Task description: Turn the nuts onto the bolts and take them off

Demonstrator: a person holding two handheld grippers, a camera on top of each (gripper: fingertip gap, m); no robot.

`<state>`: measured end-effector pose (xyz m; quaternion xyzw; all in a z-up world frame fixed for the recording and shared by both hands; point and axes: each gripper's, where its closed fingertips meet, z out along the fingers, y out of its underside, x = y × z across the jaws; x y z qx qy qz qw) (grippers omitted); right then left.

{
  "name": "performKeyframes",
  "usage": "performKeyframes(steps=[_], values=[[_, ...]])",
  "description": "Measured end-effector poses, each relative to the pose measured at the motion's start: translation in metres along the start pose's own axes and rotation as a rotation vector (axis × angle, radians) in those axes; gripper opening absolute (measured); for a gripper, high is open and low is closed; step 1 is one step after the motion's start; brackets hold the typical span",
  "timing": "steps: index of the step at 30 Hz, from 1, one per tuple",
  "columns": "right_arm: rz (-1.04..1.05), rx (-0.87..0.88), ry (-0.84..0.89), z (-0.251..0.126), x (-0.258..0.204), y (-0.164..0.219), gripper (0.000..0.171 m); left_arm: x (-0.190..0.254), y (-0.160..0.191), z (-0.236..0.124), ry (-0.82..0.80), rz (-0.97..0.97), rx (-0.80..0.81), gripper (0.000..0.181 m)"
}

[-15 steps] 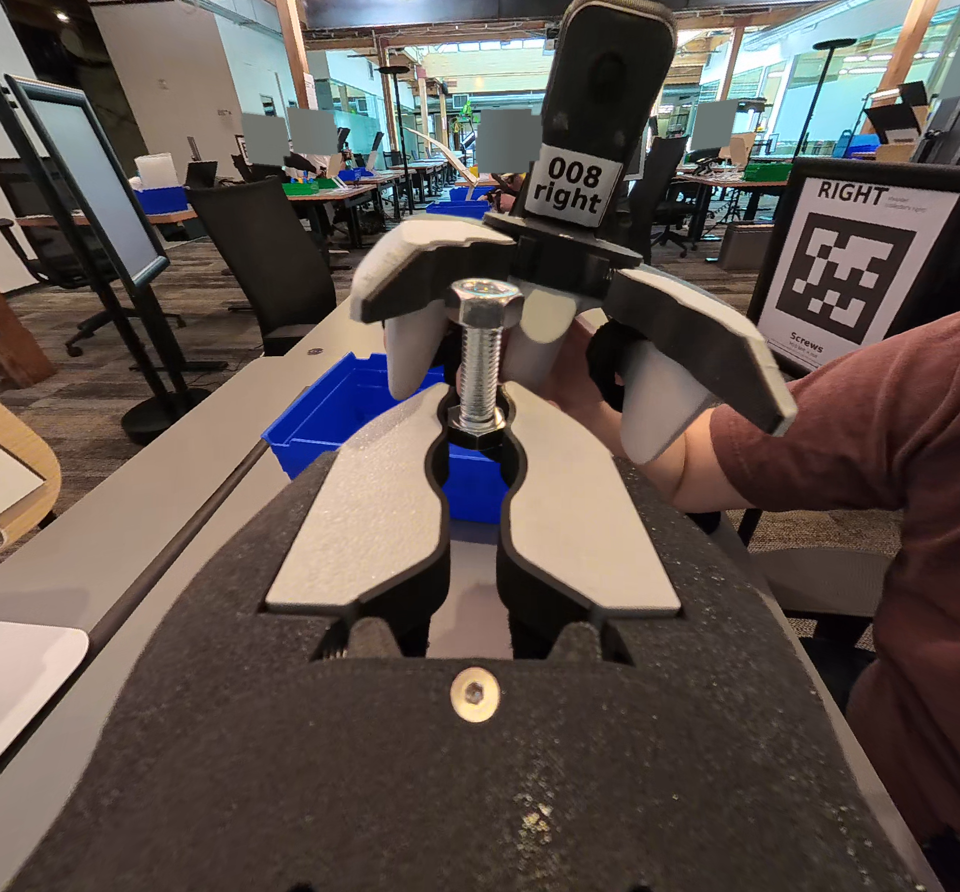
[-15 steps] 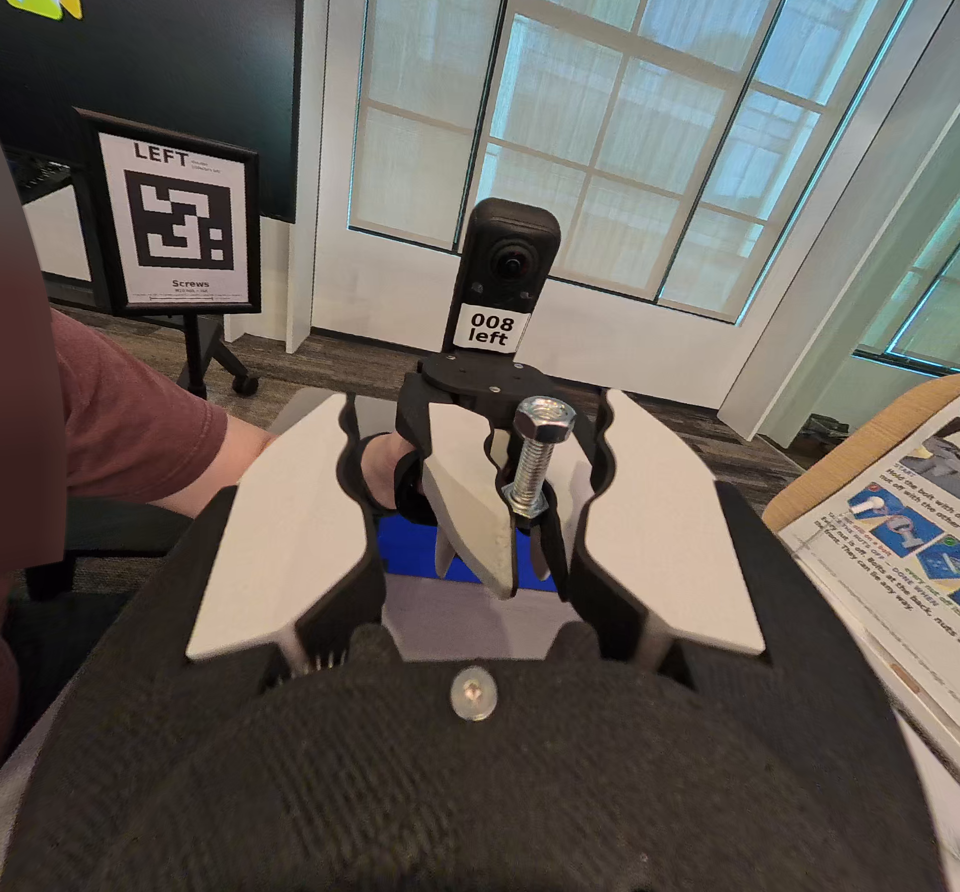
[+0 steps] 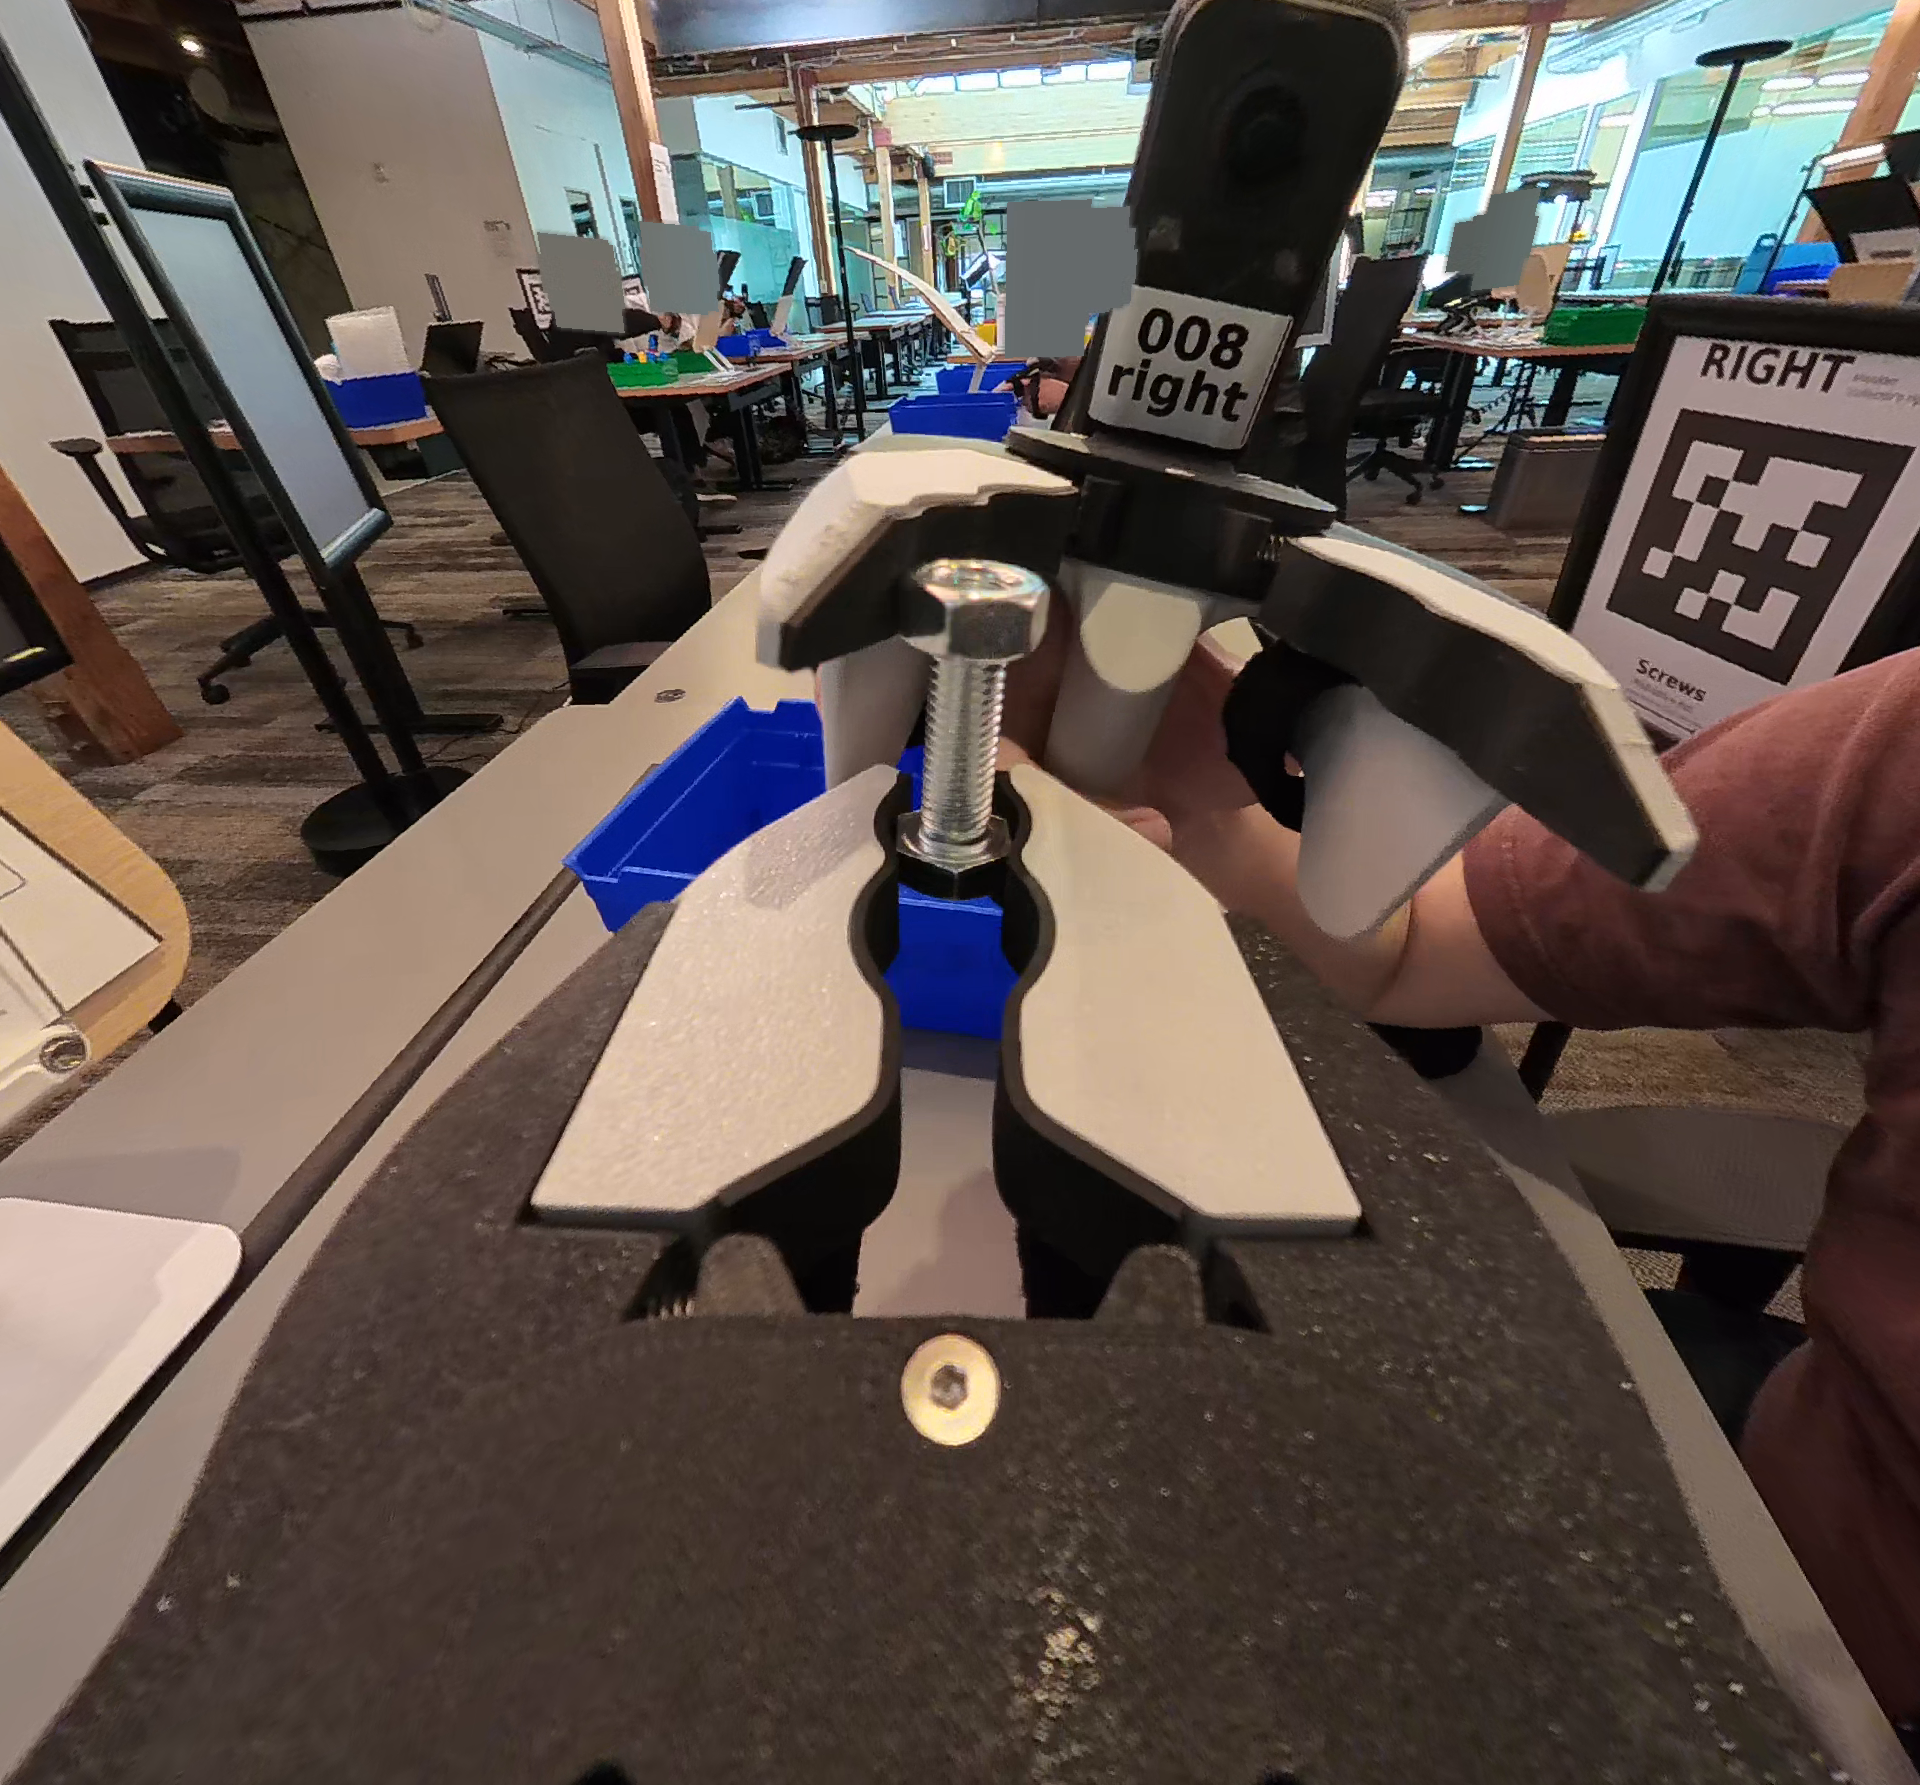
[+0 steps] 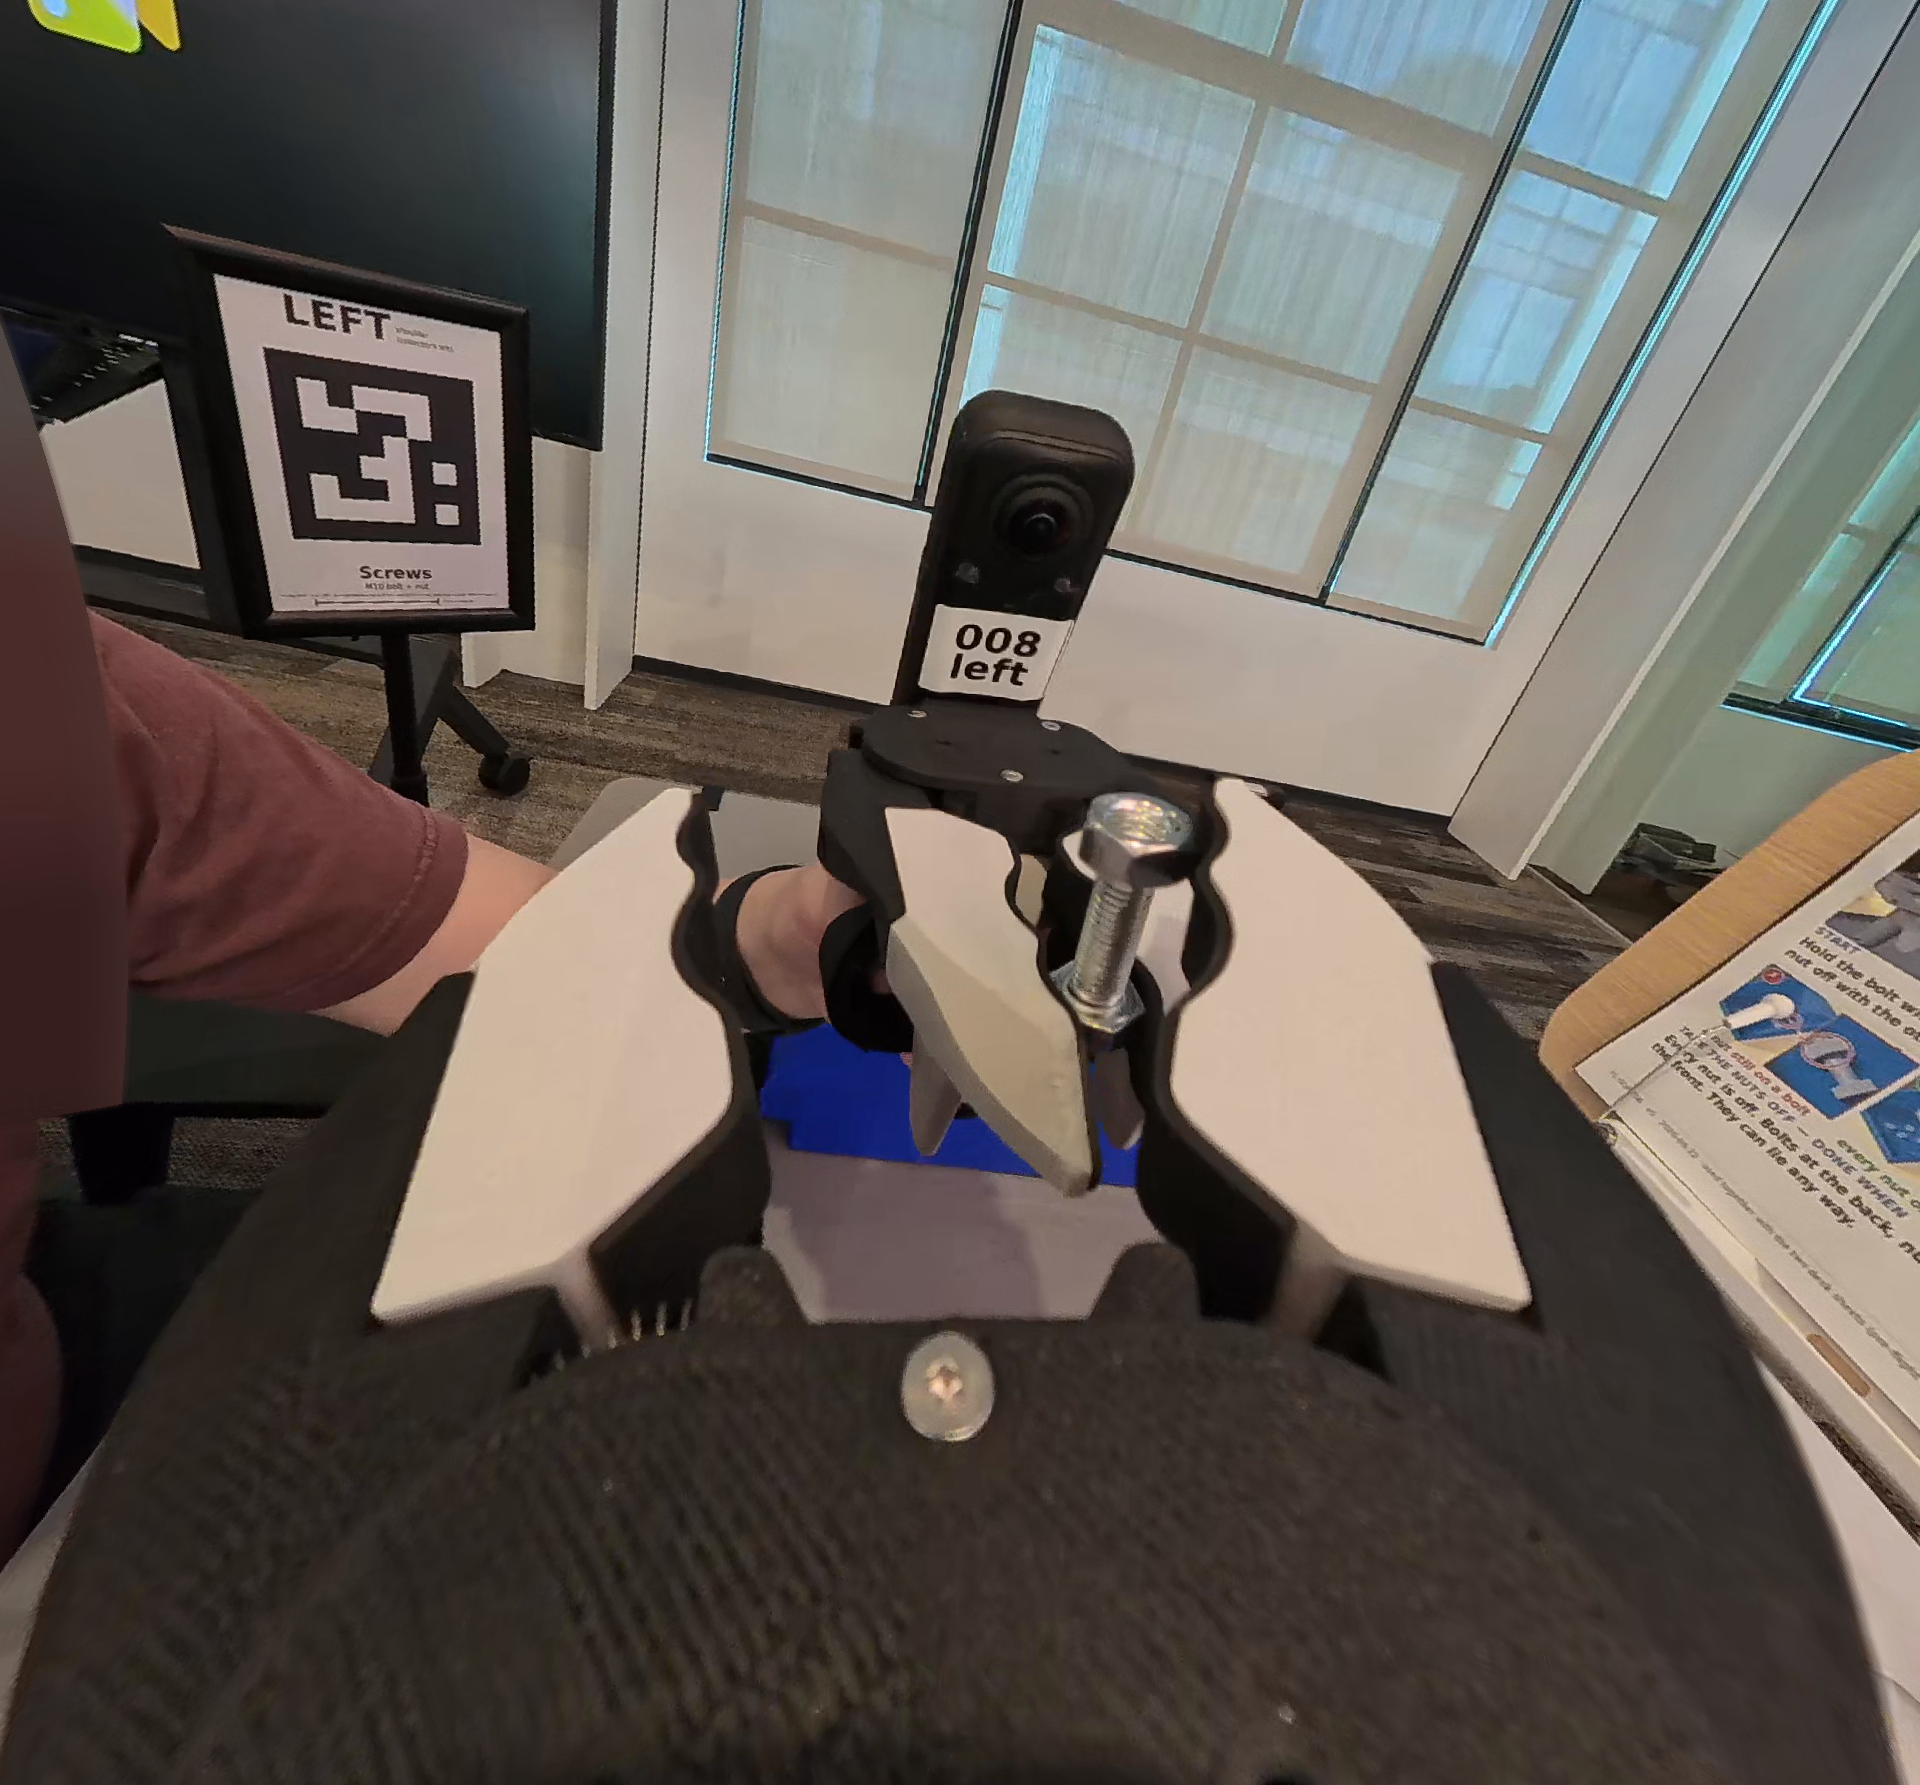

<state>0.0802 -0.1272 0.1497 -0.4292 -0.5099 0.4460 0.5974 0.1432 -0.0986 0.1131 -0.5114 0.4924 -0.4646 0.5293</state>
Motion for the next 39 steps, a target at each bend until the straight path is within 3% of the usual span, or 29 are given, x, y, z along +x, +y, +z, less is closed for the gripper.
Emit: performKeyframes(steps=[8,13,17,31,35,39], values=[[-0.020,-0.030,0.012,-0.004,0.002,0.000,0.088,-0.008,-0.005,-0.007,-0.031,-0.006,0.015,0.014],[-0.059,-0.018,0.110,-0.018,0.020,-0.008,0.057,-0.006,-0.005,-0.007,-0.013,-0.004,0.009,0.014],[-0.003,-0.004,0.033,-0.026,0.018,-0.010,0.035,0.005,-0.002,-0.003,0.041,0.004,-0.005,0.014],[0.070,0.003,-0.133,-0.030,0.003,-0.008,0.019,0.030,0.006,0.005,0.147,0.057,-0.050,0.014],[0.086,-0.002,-0.058,-0.028,0.013,-0.007,0.019,0.020,0.004,0.004,0.075,0.066,-0.048,0.014],[0.104,-0.031,0.133,-0.024,0.035,-0.001,0.018,-0.007,0.006,0.002,-0.103,0.057,-0.067,0.014]])
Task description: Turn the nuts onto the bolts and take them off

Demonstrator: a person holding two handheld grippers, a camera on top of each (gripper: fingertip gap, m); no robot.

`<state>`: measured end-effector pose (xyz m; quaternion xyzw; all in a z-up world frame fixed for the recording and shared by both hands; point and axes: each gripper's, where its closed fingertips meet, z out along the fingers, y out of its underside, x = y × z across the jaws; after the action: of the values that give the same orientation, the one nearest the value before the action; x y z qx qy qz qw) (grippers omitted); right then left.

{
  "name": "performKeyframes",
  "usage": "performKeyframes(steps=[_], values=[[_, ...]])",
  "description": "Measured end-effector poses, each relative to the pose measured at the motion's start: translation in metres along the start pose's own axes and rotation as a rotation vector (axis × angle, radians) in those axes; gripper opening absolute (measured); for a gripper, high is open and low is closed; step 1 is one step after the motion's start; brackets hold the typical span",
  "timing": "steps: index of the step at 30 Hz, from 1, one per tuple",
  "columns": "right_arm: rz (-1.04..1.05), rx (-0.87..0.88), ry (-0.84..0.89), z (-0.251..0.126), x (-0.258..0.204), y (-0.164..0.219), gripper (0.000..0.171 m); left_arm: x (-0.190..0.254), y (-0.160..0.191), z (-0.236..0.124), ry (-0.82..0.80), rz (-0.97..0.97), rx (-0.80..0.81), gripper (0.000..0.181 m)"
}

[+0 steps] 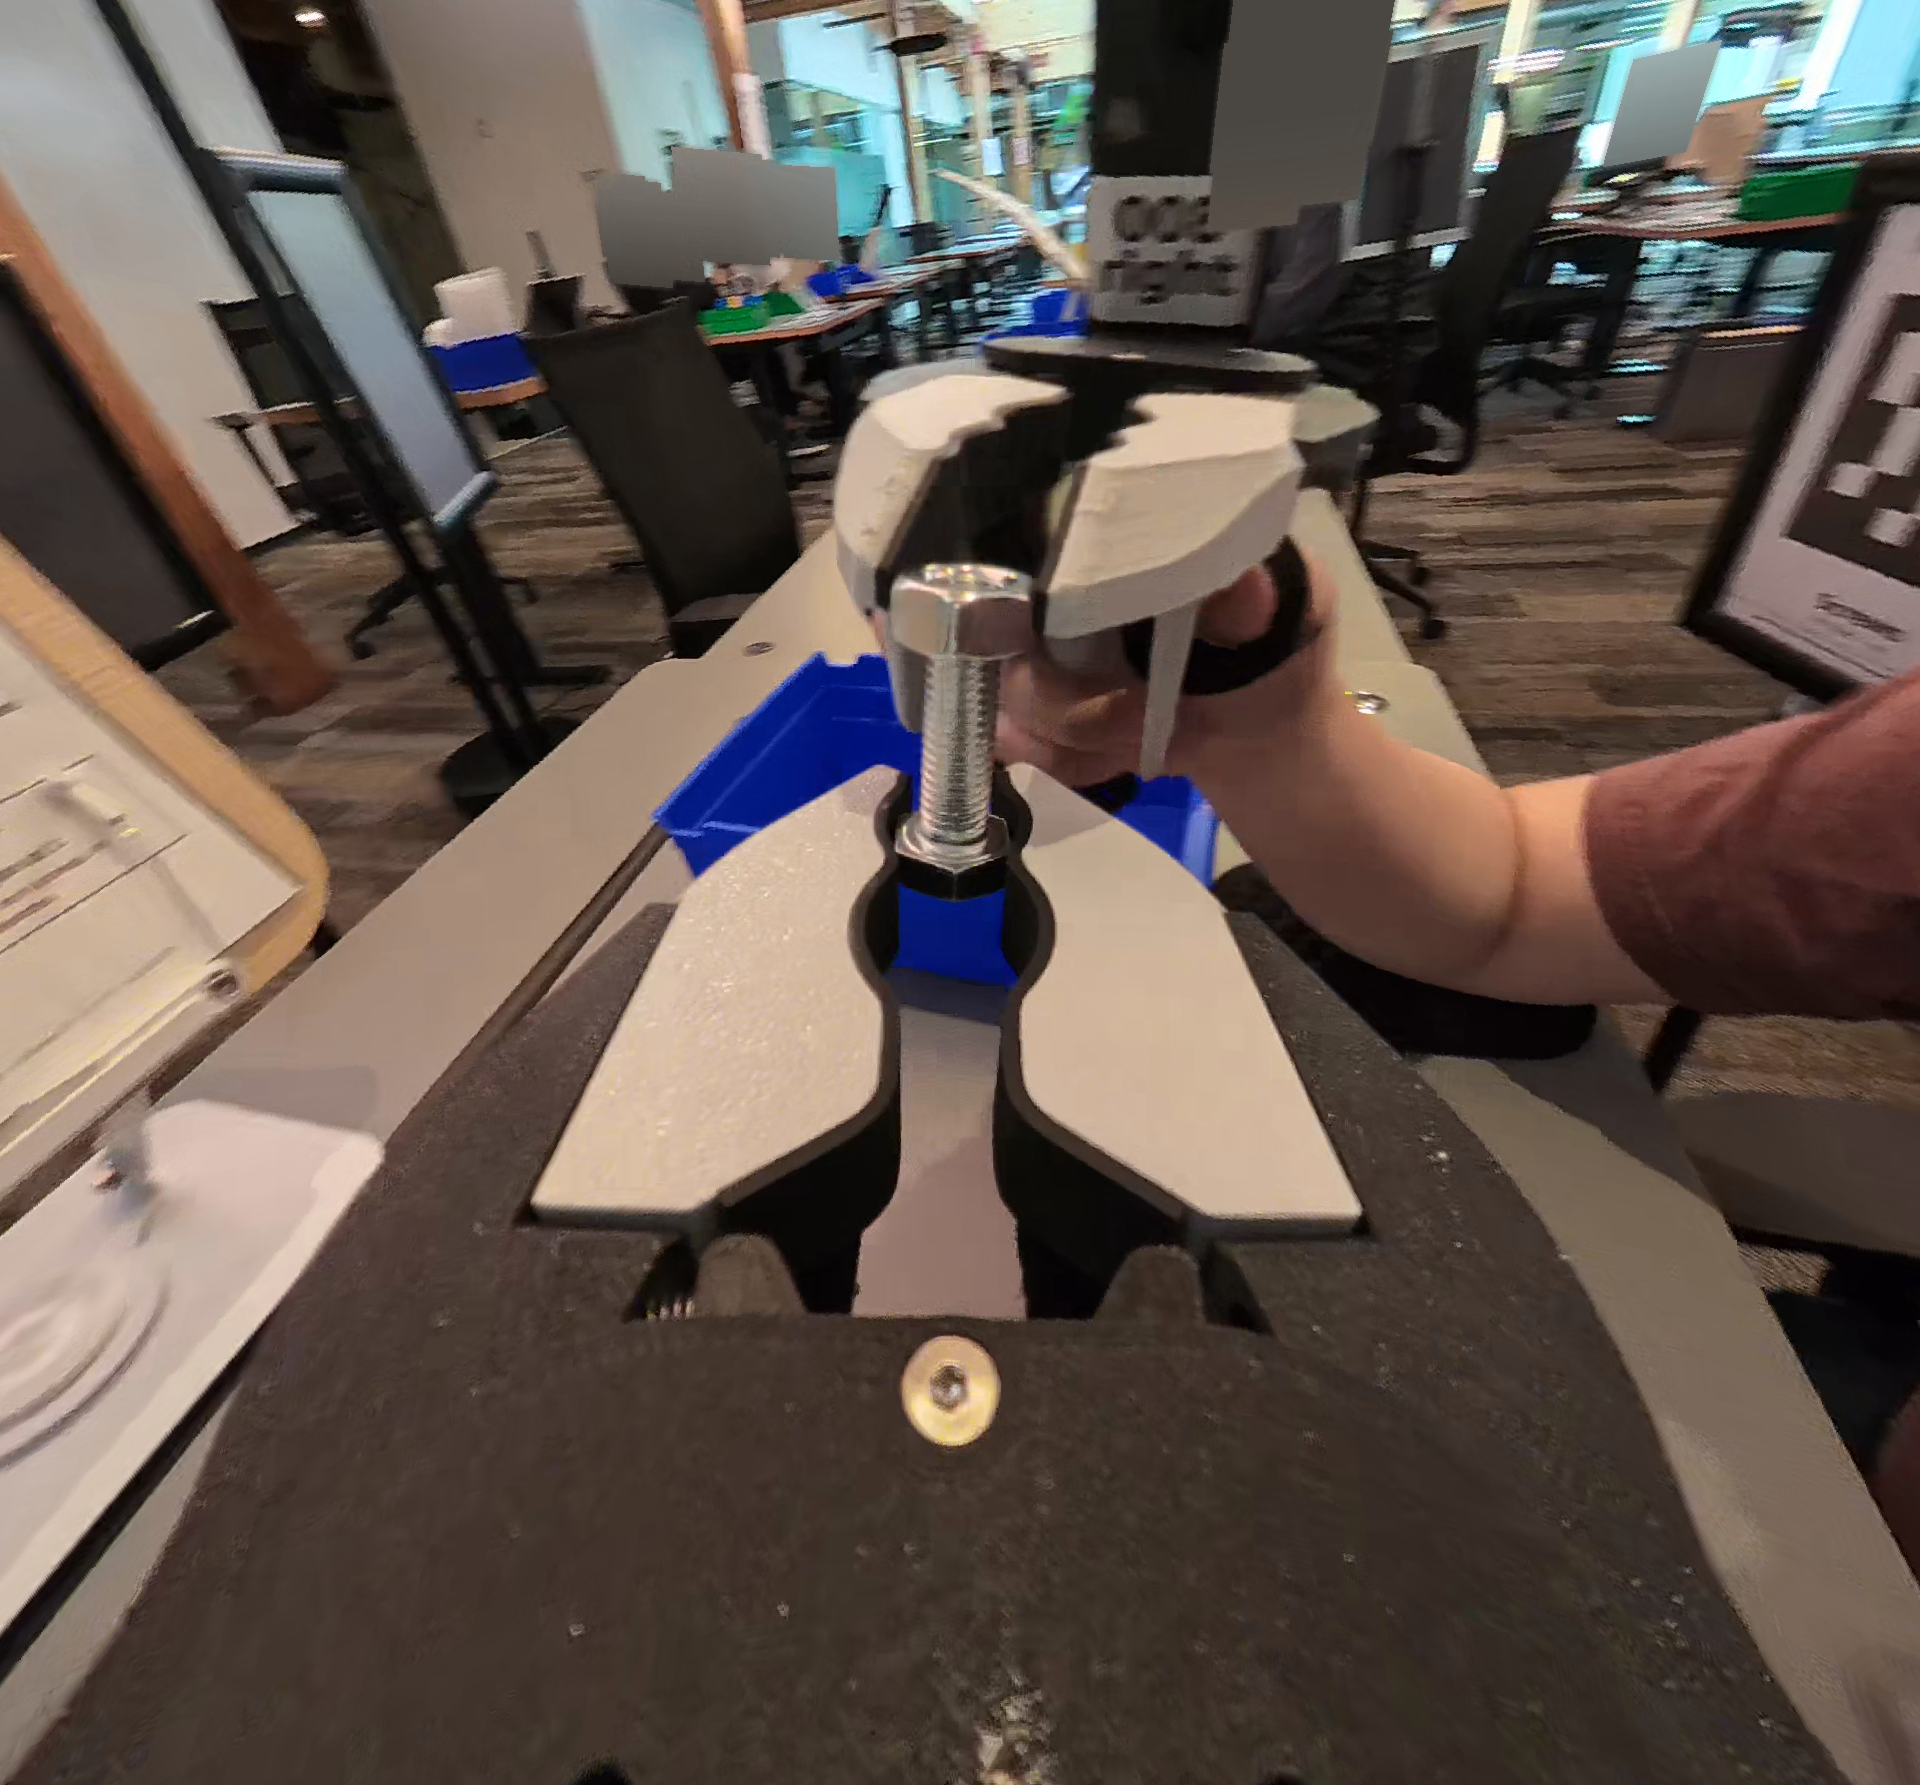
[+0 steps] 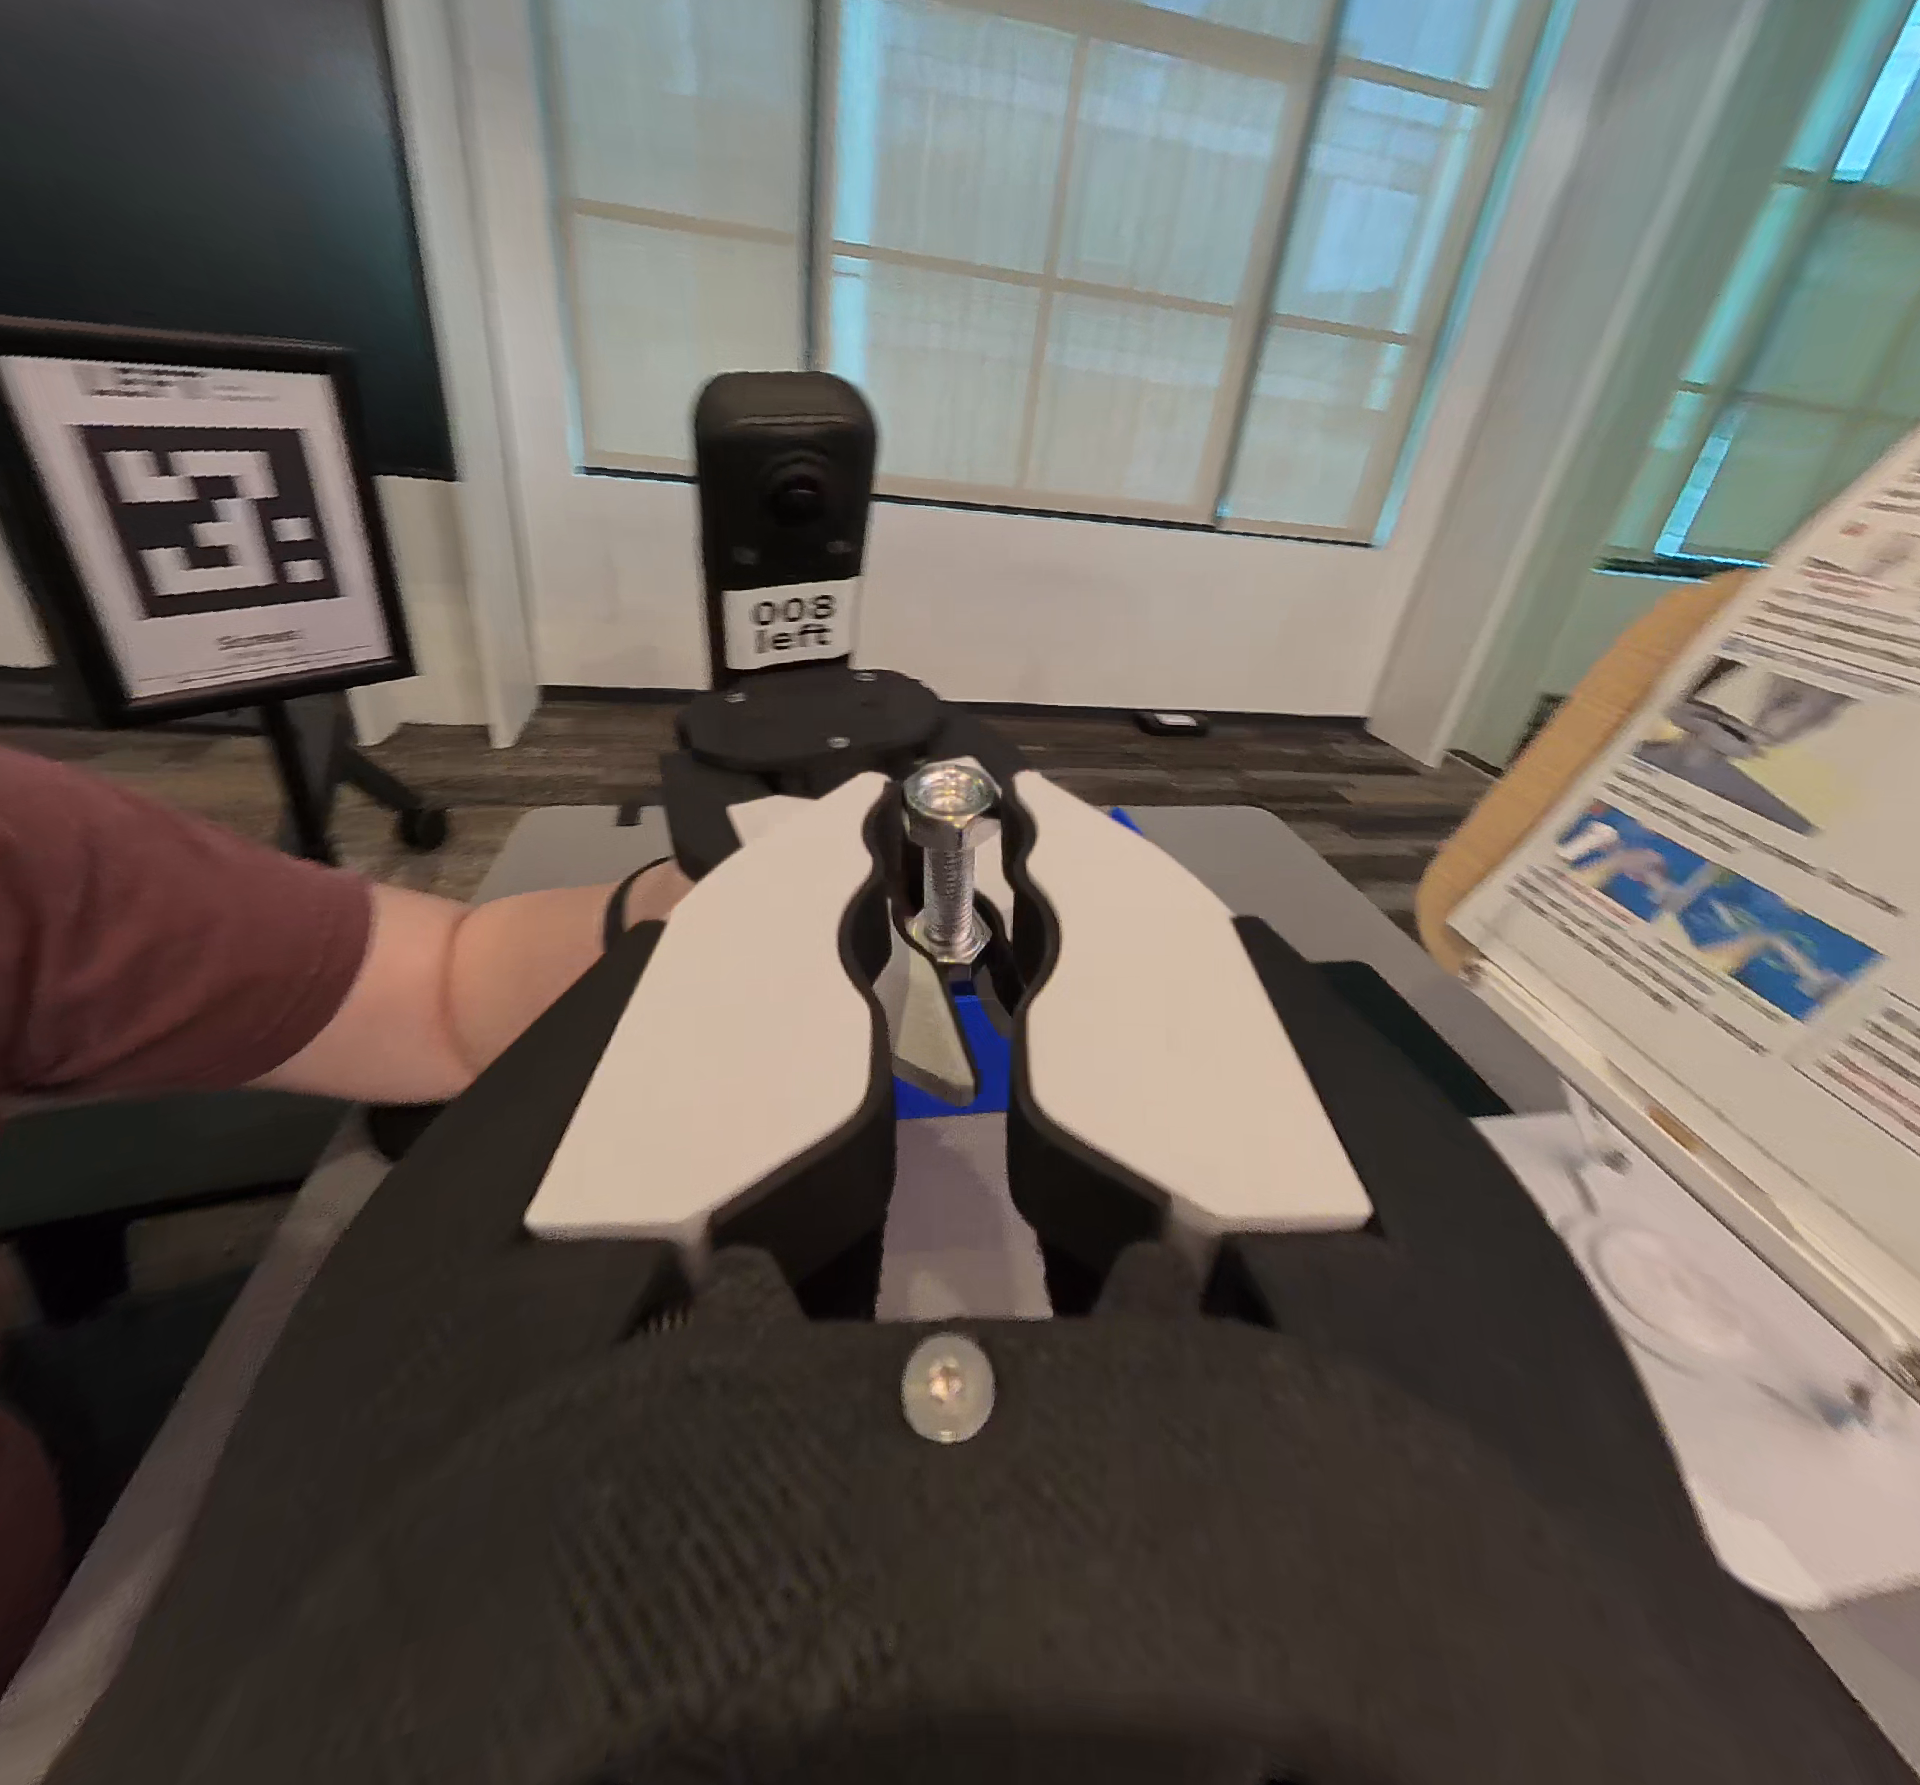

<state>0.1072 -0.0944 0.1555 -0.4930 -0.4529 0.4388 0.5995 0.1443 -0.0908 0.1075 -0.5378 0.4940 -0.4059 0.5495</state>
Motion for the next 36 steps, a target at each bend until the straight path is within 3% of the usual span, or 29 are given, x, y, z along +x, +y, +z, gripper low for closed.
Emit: performKeyframes(steps=[6,10,18,36], values=[[-0.040,-0.010,0.218,0.007,0.017,0.007,0.018,-0.027,0.008,-0.001,-0.197,-0.006,-0.043,0.014],[-0.031,0.017,0.177,0.004,0.016,0.001,0.037,-0.030,0.006,-0.004,-0.225,-0.013,-0.033,0.014],[-0.015,0.029,0.058,0.004,0.014,0.005,0.057,-0.046,0.021,-0.001,-0.345,0.011,-0.089,0.014],[-0.072,0.059,0.009,0.020,-0.003,0.012,0.075,-0.034,0.013,0.003,-0.296,0.033,-0.048,0.014]])
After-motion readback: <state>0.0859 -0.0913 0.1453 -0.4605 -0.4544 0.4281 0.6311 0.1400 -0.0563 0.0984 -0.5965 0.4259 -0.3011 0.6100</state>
